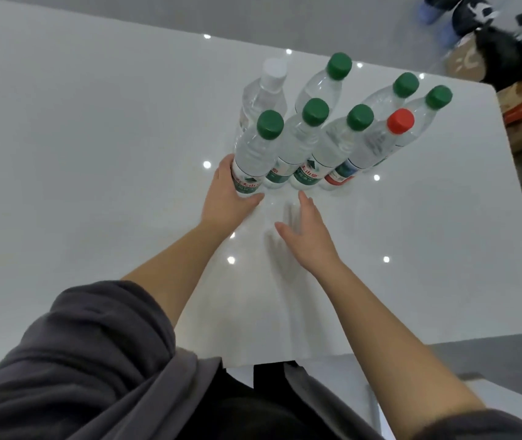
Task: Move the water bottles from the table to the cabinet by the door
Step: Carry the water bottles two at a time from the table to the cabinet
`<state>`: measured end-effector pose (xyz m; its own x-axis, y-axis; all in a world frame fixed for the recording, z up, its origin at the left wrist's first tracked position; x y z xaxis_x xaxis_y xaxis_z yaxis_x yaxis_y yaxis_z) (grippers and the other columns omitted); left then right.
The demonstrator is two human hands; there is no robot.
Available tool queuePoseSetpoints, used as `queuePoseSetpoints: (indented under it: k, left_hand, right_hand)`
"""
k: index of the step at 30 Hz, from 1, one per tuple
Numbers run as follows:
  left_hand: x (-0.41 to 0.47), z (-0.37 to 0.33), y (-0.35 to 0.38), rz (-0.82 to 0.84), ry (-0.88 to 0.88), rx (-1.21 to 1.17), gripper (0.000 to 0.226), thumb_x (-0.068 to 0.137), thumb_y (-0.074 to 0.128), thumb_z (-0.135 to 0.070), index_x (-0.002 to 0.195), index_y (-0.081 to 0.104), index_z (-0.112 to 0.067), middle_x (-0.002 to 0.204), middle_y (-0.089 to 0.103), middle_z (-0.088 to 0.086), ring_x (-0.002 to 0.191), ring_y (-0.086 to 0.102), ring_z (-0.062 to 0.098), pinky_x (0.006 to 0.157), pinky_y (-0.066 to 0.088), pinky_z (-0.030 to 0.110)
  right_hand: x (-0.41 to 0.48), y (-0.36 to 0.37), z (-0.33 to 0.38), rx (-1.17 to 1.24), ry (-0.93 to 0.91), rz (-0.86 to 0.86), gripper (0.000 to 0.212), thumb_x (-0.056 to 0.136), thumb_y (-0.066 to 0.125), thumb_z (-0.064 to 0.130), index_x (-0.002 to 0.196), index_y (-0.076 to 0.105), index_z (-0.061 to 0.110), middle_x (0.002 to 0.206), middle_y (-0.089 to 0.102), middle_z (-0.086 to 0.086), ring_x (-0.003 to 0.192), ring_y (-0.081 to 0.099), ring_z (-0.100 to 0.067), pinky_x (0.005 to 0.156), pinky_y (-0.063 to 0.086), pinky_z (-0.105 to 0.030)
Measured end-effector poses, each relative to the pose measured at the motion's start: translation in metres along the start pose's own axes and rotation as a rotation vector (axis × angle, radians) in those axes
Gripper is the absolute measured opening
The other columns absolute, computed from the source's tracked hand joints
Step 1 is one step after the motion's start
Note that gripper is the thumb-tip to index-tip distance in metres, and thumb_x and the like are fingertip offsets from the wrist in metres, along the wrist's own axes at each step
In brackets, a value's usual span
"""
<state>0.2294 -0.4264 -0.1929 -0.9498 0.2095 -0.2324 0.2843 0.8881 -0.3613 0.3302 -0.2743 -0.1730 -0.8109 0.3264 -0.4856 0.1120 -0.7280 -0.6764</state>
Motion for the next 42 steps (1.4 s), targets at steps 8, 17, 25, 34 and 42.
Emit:
queuePoseSetpoints:
  k: [8,17,25,34,42]
  left_hand:
    - [0.005,0.005,-0.02,0.024,0.083,0.091,0.059,0.077,0.077,-0.026,0.128,0.047,-0.021,0.12,0.06,-0.008,0.111,0.056,0.009,0.092,0.047,0.028]
    - [0.013,-0.01,-0.021,0.068,0.095,0.095,0.057,0.074,0.079,-0.031,0.122,0.05,-0.026,0.104,0.063,-0.014,0.095,0.062,0.011,0.079,0.051,0.028]
    - [0.007,0.002,-0.037,0.069,0.086,0.162,0.068,0.073,0.081,-0.036,0.131,0.047,-0.027,0.12,0.063,-0.009,0.105,0.06,0.014,0.089,0.05,0.033]
    - [0.006,0.01,-0.055,0.062,0.064,0.22,0.068,0.074,0.082,-0.032,0.132,0.047,-0.021,0.12,0.064,-0.003,0.109,0.059,0.022,0.091,0.049,0.039]
    - [0.003,0.012,-0.052,0.093,0.056,0.156,0.067,0.075,0.081,-0.028,0.131,0.046,-0.021,0.107,0.058,-0.015,0.093,0.055,0.008,0.078,0.043,0.02]
  right_hand:
    - [0.019,0.009,0.023,0.527,0.115,-0.154,0.076,0.09,0.066,0.019,0.153,0.023,0.023,0.154,0.037,-0.002,0.14,0.038,-0.017,0.113,0.036,-0.041]
    - [0.039,0.01,0.024,0.557,0.12,-0.18,0.075,0.09,0.064,0.014,0.153,0.024,0.022,0.156,0.034,0.0,0.141,0.038,-0.022,0.115,0.035,-0.042]
    - [0.058,0.022,0.033,0.653,0.172,-0.313,0.082,0.08,0.073,0.011,0.149,0.029,0.019,0.147,0.043,-0.002,0.134,0.044,-0.022,0.112,0.037,-0.037]
    - [0.07,0.019,0.045,0.668,0.236,-0.505,0.065,0.076,0.079,0.032,0.133,0.047,0.024,0.122,0.062,0.007,0.107,0.059,-0.014,0.08,0.043,-0.026]
    - [0.034,0.018,0.019,0.567,0.056,-0.445,0.054,0.072,0.083,0.027,0.11,0.044,0.035,0.1,0.055,0.022,0.091,0.056,0.002,0.077,0.042,-0.011]
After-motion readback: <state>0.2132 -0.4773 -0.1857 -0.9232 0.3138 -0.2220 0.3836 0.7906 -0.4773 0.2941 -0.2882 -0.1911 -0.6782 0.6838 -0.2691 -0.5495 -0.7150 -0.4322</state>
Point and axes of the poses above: each hand's wrist, its own x-axis towards the middle knuckle, its own y-axis out of the palm, z = x × y, the point moved 6 cm from there along x, towards the middle knuckle
